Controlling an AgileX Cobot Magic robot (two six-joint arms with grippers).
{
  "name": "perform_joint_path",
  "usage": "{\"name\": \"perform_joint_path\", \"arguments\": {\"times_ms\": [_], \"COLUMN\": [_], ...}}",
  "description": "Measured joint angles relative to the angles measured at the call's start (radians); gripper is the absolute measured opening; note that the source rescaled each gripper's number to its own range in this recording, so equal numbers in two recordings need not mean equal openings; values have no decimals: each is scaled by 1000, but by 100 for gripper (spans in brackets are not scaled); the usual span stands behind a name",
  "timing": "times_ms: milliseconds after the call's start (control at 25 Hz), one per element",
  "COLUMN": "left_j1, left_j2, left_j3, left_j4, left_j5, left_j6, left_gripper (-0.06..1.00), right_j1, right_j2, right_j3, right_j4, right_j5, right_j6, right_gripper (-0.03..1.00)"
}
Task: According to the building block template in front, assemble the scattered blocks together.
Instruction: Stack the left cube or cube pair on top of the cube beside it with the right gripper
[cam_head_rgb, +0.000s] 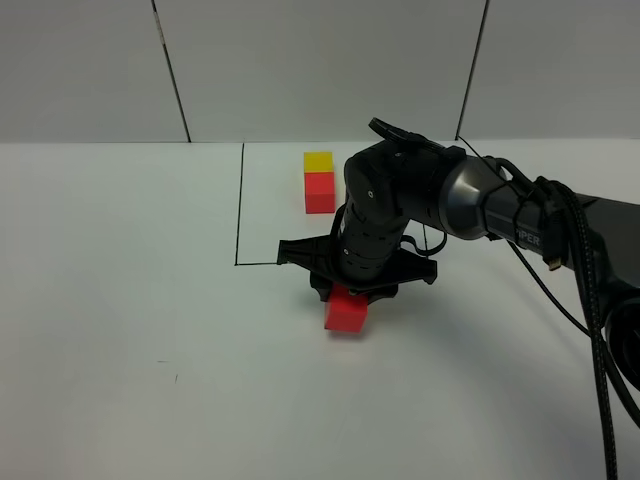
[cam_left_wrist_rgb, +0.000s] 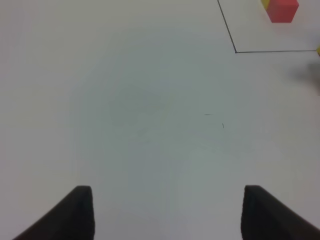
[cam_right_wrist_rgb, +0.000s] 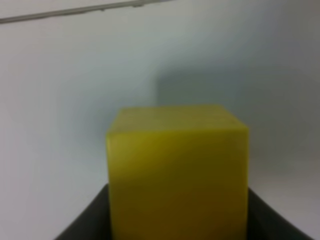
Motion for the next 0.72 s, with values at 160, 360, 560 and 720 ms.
{"name": "perform_joint_path", "arguments": {"times_ms": [160,360,560,720], "left_j1": [0,0,0,0], "left_j2": [0,0,0,0], "left_j3": [0,0,0,0], "left_j4": [2,3,3,3], "left_j5": [0,0,0,0], "left_j6": [0,0,0,0], "left_gripper": [40,40,40,40], "right_j1": [3,17,20,21], "right_j2": [20,48,63,63], "right_j3": [3,4,4,4], "right_j4": [-23,-32,-35,-40], "right_j5": [-1,-1,-1,0], "right_j6": [13,13,4,2], "right_gripper": [2,1,1,1]}}
